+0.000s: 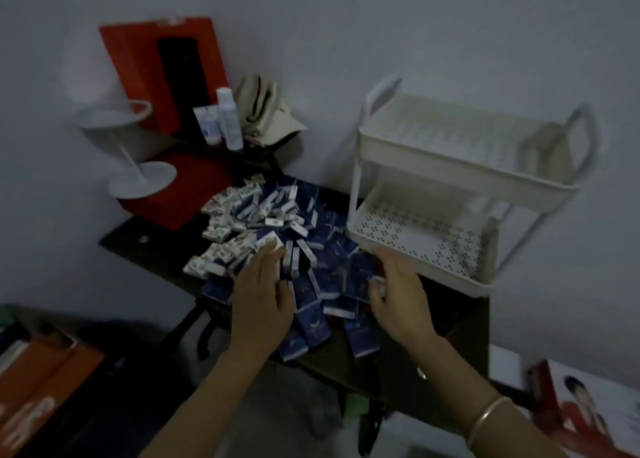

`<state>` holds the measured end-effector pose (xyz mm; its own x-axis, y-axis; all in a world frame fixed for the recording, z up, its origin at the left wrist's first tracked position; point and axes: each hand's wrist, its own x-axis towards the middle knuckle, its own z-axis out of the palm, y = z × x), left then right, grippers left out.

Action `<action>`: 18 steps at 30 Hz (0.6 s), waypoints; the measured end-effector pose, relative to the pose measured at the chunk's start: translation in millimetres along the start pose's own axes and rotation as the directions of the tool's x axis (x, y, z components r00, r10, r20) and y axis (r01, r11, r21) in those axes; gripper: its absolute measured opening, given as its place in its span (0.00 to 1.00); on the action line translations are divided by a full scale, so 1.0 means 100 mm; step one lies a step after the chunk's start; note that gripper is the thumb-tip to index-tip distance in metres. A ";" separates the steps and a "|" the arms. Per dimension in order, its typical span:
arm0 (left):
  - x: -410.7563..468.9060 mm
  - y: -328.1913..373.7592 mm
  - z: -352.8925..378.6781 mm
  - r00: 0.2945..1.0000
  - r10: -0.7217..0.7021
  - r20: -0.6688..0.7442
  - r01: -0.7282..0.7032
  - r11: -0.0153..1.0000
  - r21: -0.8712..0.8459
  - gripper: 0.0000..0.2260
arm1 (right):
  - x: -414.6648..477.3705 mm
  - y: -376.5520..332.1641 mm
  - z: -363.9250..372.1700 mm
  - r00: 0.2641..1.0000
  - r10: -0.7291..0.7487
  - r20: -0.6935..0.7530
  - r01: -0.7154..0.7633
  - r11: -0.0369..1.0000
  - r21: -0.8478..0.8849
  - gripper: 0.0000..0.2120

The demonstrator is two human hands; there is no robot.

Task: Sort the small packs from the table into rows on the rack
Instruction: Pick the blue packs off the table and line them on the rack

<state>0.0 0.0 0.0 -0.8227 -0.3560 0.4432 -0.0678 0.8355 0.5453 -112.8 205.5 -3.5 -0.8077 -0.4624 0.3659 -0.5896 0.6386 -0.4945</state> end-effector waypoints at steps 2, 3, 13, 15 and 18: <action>-0.10 -0.04 0.16 0.990 -0.092 0.104 0.093 0.996 -0.002 0.19 | -0.13 0.13 0.12 0.991 0.104 0.083 -0.101 0.994 -0.041 0.20; -0.19 -0.07 0.23 0.981 -0.107 0.160 0.106 0.994 0.014 0.18 | -0.22 0.21 0.19 0.977 0.169 0.132 -0.161 0.985 -0.068 0.18; -0.09 -0.33 0.72 0.916 -0.005 0.402 0.004 1.000 0.004 0.13 | -0.54 0.73 0.66 0.581 0.669 0.463 -0.748 0.664 -0.022 0.11; -0.06 -0.37 0.78 0.889 0.066 0.454 -0.058 0.998 -0.033 0.13 | -0.50 0.75 0.73 0.528 0.720 0.450 -0.793 0.608 -0.042 0.13; 0.04 -0.45 0.87 0.855 0.121 0.505 -0.108 0.993 -0.055 0.13 | -0.42 0.65 0.86 0.494 0.729 0.474 -0.811 0.583 -0.051 0.22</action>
<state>-49.2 -2.1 -84.8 -0.9963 0.0082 0.0853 0.0526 0.8449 0.5323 -117.6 213.9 -118.5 -0.8309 -0.0547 -0.5537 0.3119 0.7784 -0.5449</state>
